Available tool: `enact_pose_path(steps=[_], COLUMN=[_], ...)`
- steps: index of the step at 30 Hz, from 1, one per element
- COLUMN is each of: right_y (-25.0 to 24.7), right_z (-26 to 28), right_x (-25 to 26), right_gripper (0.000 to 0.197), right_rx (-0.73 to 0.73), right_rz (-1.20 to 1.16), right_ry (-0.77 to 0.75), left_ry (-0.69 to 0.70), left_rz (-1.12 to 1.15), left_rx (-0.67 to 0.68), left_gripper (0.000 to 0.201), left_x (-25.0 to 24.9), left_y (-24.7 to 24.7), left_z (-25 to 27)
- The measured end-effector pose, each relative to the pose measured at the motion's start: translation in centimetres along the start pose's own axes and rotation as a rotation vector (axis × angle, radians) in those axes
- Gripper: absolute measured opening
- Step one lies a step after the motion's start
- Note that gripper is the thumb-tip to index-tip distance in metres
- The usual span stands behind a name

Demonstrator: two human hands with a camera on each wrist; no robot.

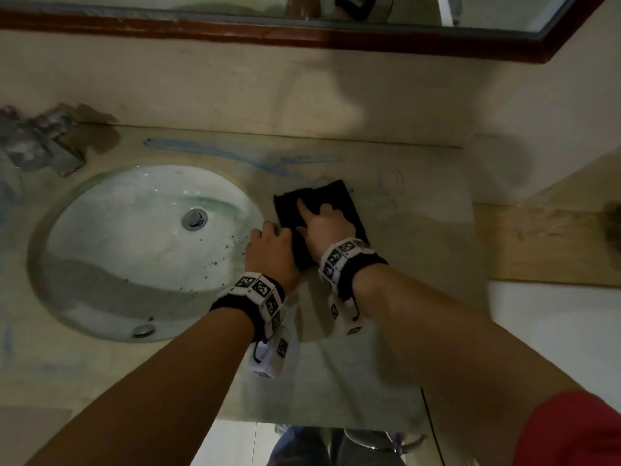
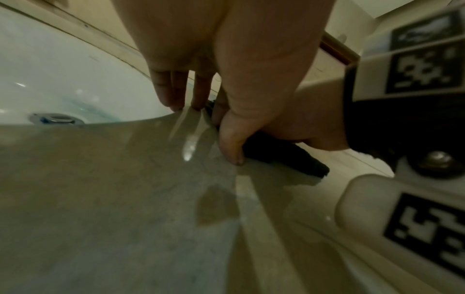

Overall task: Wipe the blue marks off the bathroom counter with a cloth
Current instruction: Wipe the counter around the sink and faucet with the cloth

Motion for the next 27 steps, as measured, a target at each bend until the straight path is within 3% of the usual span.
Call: enact_pose_path(steps=[10,16,27], right_y=[-0.5,0.0,-0.5], right_z=[1.1,4.5,8.8], right_x=[-1.6,-7.2,-17.2], right_gripper=[0.058,0.056,0.058], right_rx=[0.05,-0.018,-0.017], right_rz=[-0.088,-0.125,-0.185], right_ry=[0.006,0.118,0.385], left_ry=[-0.024,-0.042,-0.138], left_rz=[-0.08,-0.155,-0.099], left_rx=[0.023,0.096,0.185], left_gripper=[0.057,0.069,0.069], left_x=[-0.5,-0.8,-2.0], left_y=[-0.3,-0.6,-1.7], left_z=[-0.1,-0.4,-1.1])
Point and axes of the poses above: each hand's wrist, its own z-axis away from the middle knuckle, its own y-axis out of the palm, x = y × z, the point moved 1 cm from there along -z, towards the middle knuckle, and after that the axes turned 2 degrees about -x, right-handed, at the moved point
